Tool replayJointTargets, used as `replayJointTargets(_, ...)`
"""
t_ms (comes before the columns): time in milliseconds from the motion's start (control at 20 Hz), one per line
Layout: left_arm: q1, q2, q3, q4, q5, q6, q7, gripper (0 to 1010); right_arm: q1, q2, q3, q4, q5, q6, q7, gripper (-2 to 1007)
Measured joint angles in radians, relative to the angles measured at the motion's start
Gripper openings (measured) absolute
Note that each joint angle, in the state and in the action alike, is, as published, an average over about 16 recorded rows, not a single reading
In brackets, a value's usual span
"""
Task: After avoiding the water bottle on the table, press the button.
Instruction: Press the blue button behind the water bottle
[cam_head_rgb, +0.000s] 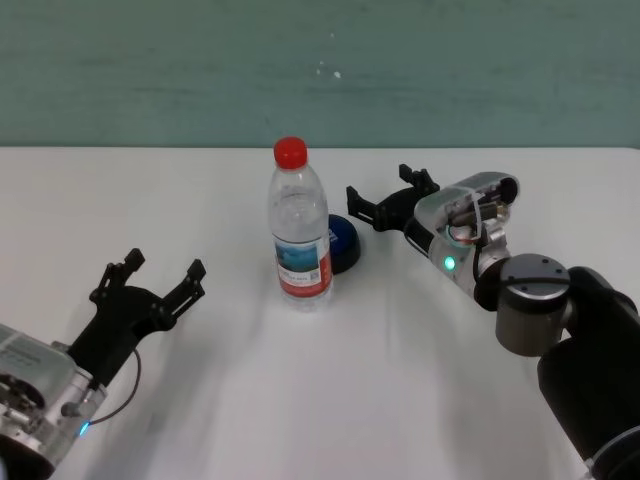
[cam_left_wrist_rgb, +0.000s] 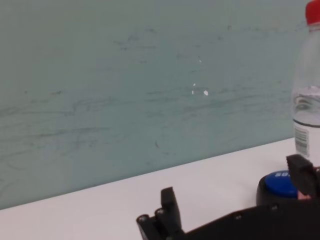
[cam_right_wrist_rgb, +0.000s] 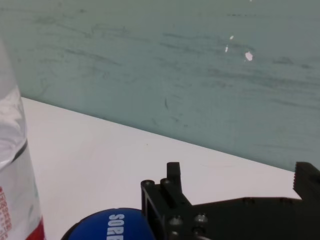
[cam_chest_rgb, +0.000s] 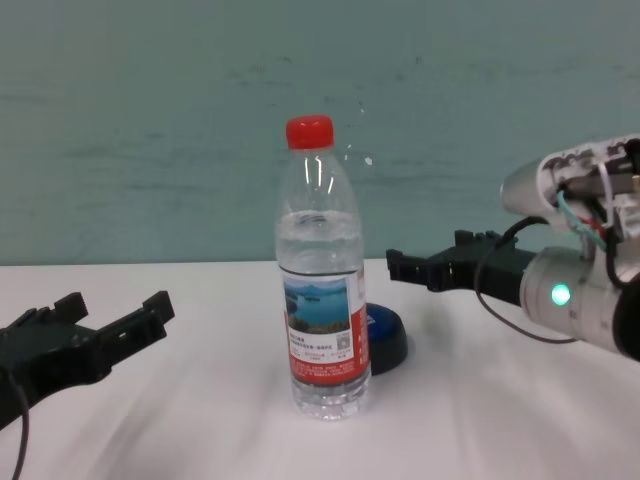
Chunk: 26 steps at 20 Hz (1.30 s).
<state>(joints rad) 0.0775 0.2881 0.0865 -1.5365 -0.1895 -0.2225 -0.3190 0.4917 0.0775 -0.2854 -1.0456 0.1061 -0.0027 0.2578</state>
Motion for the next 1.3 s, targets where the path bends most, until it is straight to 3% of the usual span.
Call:
replayJointTargets(650, 0.0, 0.0, 0.0, 0.0, 0.0, 0.0, 0.0, 1010, 0.028, -0.028, -0.018, 0.09, 0.002, -0.021, 0.006, 1004)
replayJointTargets(1300, 0.0, 0.0, 0.0, 0.0, 0.0, 0.0, 0.0, 1010, 0.024, -0.032, -0.016, 0.111, 0.011, -0.021, 0.006, 1004)
